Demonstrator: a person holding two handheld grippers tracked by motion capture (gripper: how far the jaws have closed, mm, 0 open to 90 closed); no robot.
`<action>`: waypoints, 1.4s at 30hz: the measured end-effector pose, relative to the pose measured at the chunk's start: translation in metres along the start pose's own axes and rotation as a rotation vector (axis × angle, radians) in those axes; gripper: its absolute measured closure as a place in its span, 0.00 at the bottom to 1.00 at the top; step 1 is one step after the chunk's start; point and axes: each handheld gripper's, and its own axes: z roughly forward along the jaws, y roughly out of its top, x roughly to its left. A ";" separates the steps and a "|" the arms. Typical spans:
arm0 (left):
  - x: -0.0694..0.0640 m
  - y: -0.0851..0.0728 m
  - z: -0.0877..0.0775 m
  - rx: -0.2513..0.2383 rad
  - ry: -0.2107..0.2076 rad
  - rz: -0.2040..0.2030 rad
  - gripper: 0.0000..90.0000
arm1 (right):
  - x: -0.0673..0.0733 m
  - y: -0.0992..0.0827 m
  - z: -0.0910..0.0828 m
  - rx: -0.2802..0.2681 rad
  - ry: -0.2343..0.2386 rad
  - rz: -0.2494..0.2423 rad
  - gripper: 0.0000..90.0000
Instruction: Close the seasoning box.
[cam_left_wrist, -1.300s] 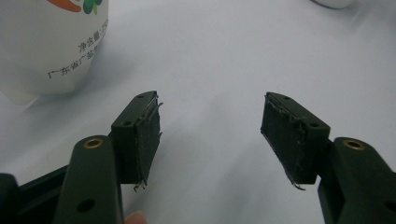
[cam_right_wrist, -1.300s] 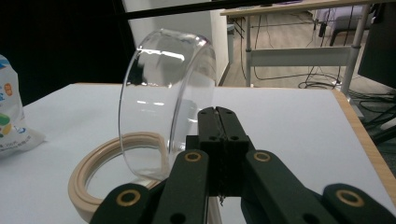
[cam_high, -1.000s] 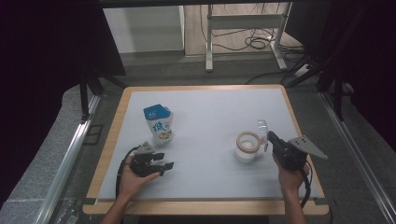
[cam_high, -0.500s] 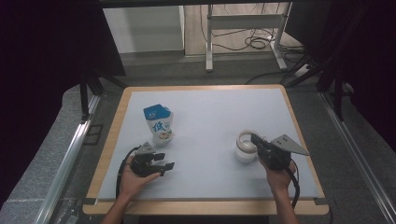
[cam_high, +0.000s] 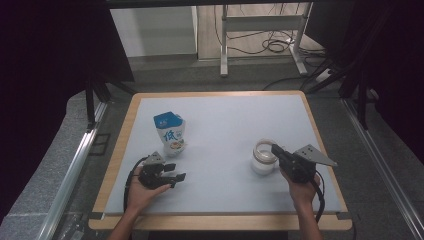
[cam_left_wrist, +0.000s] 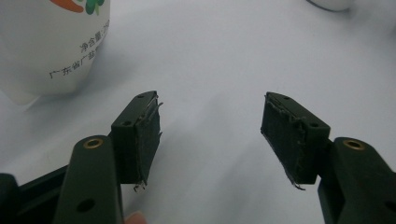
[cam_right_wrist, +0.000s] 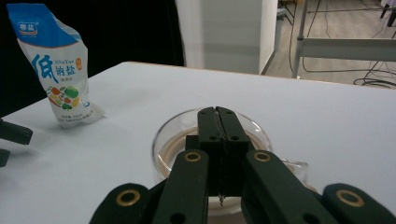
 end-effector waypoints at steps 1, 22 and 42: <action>0.000 0.000 0.000 -0.001 0.001 -0.001 0.41 | -0.002 -0.001 -0.002 -0.002 0.002 0.003 0.99; 0.015 -0.003 -0.005 -0.009 0.029 -0.039 0.41 | -0.053 -0.043 -0.037 0.135 -0.089 0.034 0.52; 0.019 -0.006 -0.005 0.000 0.045 -0.043 0.41 | -0.059 -0.059 -0.027 0.237 -0.060 0.023 0.41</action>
